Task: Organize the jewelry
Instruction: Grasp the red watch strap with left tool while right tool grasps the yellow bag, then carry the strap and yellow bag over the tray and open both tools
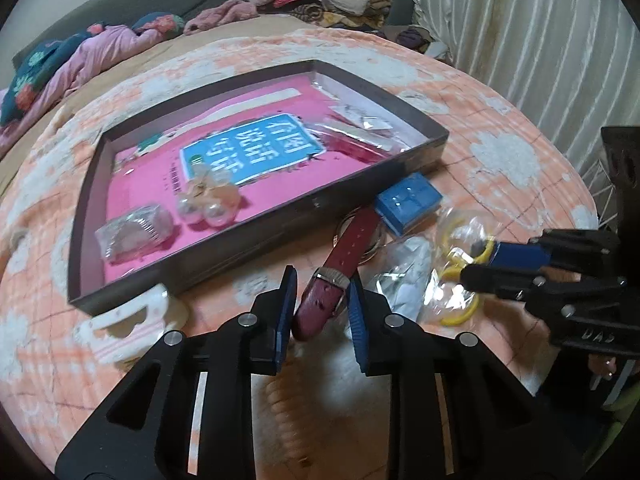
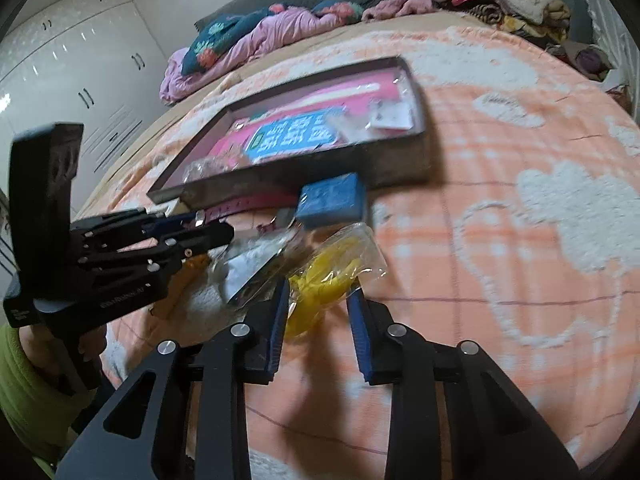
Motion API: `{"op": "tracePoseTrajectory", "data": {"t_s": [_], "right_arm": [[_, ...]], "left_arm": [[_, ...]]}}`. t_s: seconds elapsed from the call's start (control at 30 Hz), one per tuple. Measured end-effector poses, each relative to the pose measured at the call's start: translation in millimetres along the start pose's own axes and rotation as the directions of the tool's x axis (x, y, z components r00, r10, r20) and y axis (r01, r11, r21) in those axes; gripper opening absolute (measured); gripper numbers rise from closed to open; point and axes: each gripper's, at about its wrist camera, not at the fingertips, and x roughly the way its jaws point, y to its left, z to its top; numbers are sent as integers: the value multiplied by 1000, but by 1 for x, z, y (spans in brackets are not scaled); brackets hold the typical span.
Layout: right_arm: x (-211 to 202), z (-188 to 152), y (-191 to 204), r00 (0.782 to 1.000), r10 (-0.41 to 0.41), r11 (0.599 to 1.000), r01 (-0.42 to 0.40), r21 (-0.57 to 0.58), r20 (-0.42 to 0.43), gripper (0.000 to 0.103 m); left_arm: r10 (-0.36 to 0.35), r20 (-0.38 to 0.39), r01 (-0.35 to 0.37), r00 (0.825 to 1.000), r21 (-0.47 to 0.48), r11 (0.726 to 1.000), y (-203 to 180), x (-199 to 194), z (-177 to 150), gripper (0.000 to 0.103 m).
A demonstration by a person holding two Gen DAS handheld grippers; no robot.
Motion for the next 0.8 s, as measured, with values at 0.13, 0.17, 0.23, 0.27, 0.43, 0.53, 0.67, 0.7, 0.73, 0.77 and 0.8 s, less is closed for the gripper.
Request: {"op": "tracePoseTrajectory", "data": {"t_s": [0.13,0.17,0.23,0.27,0.43,0.53,0.67,0.7,0.73,0.77,0.8], "right_arm": [[-14,4,-12,999,-30,999,29,17,43,24],[-16,5,-14,998,-37,999,36,19,51,24],[-22,7,-18,996,-51,998,50,25,68,23],[-25,8,-19,996,-54,998,52,28,75,23],[-34,13,-22,992,-66,997,62,33,106,23],[-38,18,-20,991,-67,998,64,28,119,23],[-43,21,-13,989,-65,998,64,14,134,22],[-44,23,-12,989,-62,998,61,10,136,22],[-44,25,-9,989,-58,998,58,4,139,22],[-45,25,-7,988,-56,998,57,-2,140,22],[-45,26,-5,988,-56,998,57,-8,143,22]], "left_arm": [[-13,3,13,1000,16,1000,-7,5,7,14],[-11,11,11,1000,21,1000,-8,4,8,14],[-15,24,14,1000,27,1000,-11,1,11,13],[-16,29,15,999,27,1000,-11,0,12,12],[-46,40,47,998,-8,999,-7,-9,14,10],[-49,57,51,997,-44,998,-1,-18,14,10],[-37,89,44,995,-75,996,9,-35,15,10],[-35,97,43,995,-82,996,12,-40,15,10],[-31,110,41,993,-93,995,16,-47,16,10],[-23,122,35,992,-101,994,20,-53,16,10],[-10,134,25,991,-110,994,25,-59,16,10]]}}
